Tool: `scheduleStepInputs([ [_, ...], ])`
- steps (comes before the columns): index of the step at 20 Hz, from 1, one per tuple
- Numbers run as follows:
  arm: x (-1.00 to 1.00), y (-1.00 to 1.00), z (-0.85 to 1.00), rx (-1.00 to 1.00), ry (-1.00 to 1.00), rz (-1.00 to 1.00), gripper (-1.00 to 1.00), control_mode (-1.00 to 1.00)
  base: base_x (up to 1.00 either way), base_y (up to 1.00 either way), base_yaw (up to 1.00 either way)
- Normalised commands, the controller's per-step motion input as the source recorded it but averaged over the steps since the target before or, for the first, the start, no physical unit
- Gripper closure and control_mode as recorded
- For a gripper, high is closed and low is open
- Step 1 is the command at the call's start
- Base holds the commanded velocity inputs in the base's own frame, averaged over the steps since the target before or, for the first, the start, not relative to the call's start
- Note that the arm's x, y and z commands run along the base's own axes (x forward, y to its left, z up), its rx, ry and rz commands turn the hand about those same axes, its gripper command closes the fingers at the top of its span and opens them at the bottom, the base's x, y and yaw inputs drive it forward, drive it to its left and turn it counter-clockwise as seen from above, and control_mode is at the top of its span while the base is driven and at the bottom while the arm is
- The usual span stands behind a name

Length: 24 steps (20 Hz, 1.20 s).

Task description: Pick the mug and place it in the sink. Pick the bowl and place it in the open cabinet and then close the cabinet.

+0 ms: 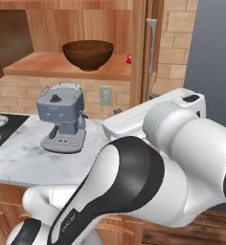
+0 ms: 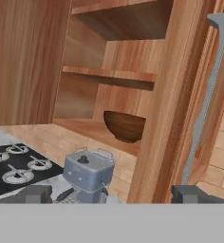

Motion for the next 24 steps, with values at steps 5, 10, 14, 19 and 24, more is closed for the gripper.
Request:
scheduleStepInputs([
  [5, 0.60, -0.09, -0.11, 0.01, 0.00, 0.20, -1.00, -1.00, 0.00, 0.00, 0.00],
  [10, 0.74, -0.17, -0.13, 0.00, 0.00, 0.17, -1.00, -1.00, 0.00, 0.00, 0.00],
  [14, 0.57, -0.16, -0.08, 0.00, 0.00, 0.12, -1.00, -1.00, 0.00, 0.00, 0.00],
  [19, 0.16, 0.41, -0.01, 0.00, 0.00, 0.10, -1.00, -1.00, 0.00, 0.00, 0.00],
  [24, 0.21, 0.92, -0.05, 0.00, 0.00, 0.02, -1.00, -1.00, 0.00, 0.00, 0.00],
])
